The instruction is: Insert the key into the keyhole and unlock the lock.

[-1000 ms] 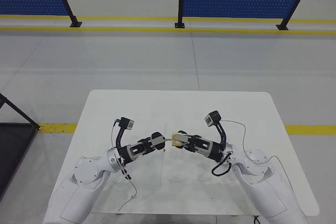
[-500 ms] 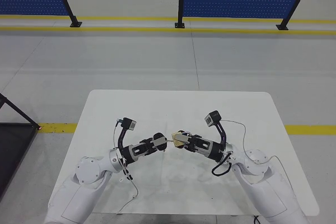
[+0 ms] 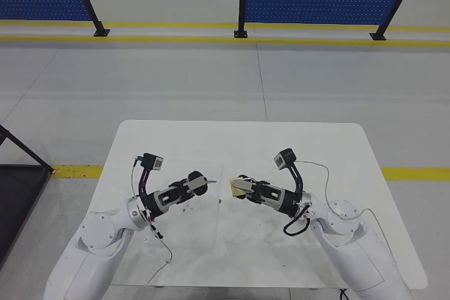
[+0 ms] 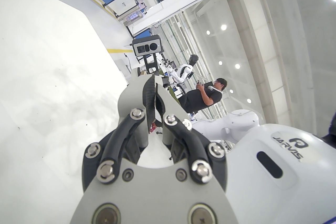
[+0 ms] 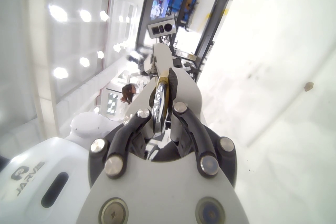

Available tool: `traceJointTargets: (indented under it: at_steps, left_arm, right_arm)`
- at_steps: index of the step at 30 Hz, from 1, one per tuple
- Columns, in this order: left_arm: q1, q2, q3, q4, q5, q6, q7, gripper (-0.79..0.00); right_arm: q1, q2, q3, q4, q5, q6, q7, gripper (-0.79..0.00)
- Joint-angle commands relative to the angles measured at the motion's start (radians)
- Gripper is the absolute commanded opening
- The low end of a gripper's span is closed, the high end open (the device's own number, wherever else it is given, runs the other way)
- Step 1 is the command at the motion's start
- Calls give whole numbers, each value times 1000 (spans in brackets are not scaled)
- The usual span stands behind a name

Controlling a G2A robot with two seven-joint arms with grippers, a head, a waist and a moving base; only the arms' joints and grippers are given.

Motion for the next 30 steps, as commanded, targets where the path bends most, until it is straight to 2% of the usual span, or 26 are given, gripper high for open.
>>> traceJointTargets:
  at_steps: [1,11,13,16,23,27,30]
  left_arm:
    - [-1,0,1,1,1,-1,1,-785]
    - [-1,0,1,1,1,-1,1,-785]
    - [-17,6,-13,-18,193,-122,-26,-785]
    - [-22,7,-33,-6,434,-334,30,-785]
    - [-36,0,-70,16,836,-608,249,-785]
    - [-56,-2,-59,-62,1107,-619,415,-785]
    - [-62,9,-34,-94,1359,-619,612,-785]
  right_arm:
    - [0,0,0,0,0,0,0,-785]
    - [0,0,0,0,0,0,0,-785]
    - [0,0,0,0,0,0,0,-785]
    - [0,0,0,0,0,0,0,-785]
    - [0,0,0,0,0,0,0,-785]
    - [0,0,0,0,0,0,0,-785]
    - [0,0,0,0,0,0,0,-785]
